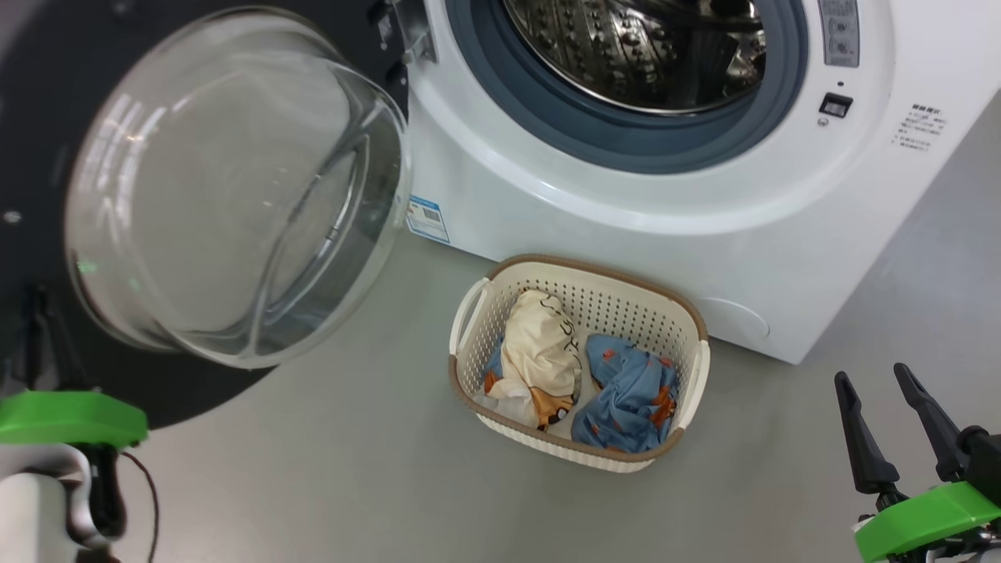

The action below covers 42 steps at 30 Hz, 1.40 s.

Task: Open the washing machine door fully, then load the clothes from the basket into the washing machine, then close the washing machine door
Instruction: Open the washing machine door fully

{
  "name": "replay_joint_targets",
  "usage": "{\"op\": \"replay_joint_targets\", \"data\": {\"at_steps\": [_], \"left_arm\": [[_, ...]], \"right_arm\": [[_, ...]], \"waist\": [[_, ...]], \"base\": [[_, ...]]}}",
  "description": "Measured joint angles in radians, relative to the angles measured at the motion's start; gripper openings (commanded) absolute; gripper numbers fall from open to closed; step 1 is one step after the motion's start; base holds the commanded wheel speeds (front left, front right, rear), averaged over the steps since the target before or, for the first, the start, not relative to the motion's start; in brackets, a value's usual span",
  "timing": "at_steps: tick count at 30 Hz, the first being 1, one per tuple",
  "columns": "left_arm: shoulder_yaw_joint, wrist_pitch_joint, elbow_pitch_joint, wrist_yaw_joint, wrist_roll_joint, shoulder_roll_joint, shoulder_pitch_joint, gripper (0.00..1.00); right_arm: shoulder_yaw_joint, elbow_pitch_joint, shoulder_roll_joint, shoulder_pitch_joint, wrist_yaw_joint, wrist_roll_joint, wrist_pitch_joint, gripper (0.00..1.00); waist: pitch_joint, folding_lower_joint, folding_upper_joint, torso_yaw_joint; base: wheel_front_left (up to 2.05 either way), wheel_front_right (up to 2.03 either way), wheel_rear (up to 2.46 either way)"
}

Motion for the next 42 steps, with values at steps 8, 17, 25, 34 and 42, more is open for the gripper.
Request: {"op": "replay_joint_targets", "data": {"at_steps": [8,17,25,34,42], "left_arm": [[0.118,0.0,0.098,-0.008,0.089,0.009,-0.092,0.0],[0.221,0.0,0.156,-0.008,0.159,0.015,-0.171,0.0],[0.309,-0.001,0.193,-0.007,0.203,0.037,-0.211,0.0],[0.364,-0.001,0.23,-0.014,0.275,0.057,-0.213,0.0],[0.396,-0.001,0.246,-0.005,0.303,0.065,-0.234,0.0]], "right_arm": [[0.005,-0.002,-0.011,-0.039,0.0,-0.003,0.0,1.0],[0.006,-0.007,-0.035,-0.087,0.001,-0.007,0.0,1.0],[0.028,-0.007,-0.042,-0.122,0.001,-0.007,0.0,1.0],[0.03,-0.007,-0.043,-0.139,0.001,-0.007,0.0,1.0],[0.033,-0.008,-0.053,-0.141,0.001,-0.007,0.0,1.0]], "waist": [[0.063,0.0,0.0,-0.027],[0.141,0.0,0.0,-0.051],[0.191,0.0,0.0,-0.074],[0.207,-0.0001,0.0,-0.096],[0.224,0.0,0.0,-0.108]], "base": [[0.0,0.0,0.0],[0.0,0.0,0.0],[0.0,0.0,0.0],[0.0,0.0,0.0],[0.0,0.0,0.0]]}}
